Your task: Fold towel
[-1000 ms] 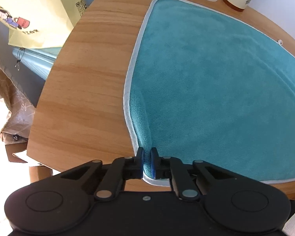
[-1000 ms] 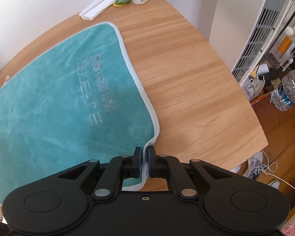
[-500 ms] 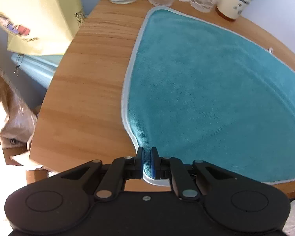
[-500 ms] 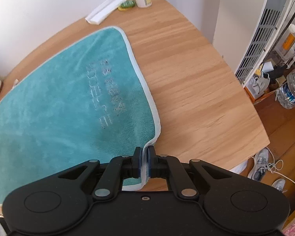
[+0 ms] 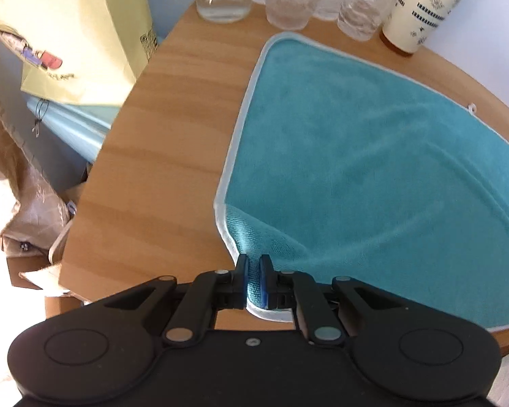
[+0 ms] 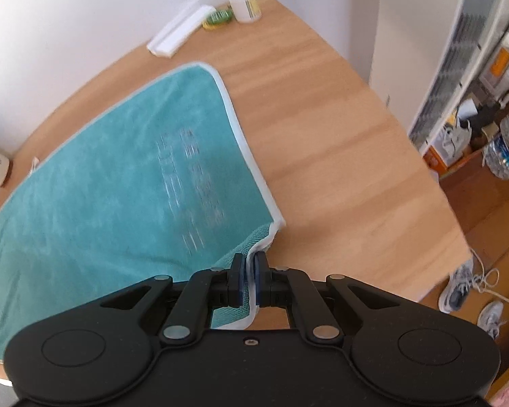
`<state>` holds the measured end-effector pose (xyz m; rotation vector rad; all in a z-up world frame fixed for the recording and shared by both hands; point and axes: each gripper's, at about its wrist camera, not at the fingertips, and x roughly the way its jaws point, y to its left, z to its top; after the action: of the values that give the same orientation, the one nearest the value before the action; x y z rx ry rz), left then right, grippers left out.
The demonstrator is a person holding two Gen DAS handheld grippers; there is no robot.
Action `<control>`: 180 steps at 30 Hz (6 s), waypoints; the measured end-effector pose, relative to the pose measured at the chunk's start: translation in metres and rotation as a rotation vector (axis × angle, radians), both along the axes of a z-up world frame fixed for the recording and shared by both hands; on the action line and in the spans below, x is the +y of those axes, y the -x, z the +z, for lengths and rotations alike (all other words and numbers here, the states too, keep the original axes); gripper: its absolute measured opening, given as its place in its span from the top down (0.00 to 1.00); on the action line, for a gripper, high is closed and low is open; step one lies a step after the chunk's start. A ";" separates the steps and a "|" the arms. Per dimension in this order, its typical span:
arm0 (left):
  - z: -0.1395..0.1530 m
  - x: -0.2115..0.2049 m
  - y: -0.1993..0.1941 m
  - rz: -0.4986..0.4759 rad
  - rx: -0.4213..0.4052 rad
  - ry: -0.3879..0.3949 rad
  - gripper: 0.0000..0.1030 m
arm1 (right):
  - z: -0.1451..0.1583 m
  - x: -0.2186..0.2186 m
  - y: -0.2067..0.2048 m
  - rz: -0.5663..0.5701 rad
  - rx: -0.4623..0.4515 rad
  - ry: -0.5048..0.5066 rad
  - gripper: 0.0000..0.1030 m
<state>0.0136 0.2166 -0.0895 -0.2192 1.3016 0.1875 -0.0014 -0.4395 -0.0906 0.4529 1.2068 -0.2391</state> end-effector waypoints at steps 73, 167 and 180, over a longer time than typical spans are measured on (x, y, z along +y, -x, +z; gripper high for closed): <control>-0.045 0.024 0.018 0.029 0.080 0.100 0.89 | -0.056 -0.025 0.057 -0.234 -0.048 -0.182 0.84; -0.055 -0.060 -0.122 -0.225 -0.081 -0.176 0.29 | -0.048 0.123 -0.152 0.364 -0.152 0.169 0.68; -0.055 -0.053 -0.106 -0.231 -0.008 -0.127 0.27 | -0.045 0.118 -0.117 0.420 -0.148 0.197 0.68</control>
<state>0.1194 0.1637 -0.1445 0.0391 1.2909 0.0724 0.1155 -0.3214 -0.1351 0.0392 1.0928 0.0375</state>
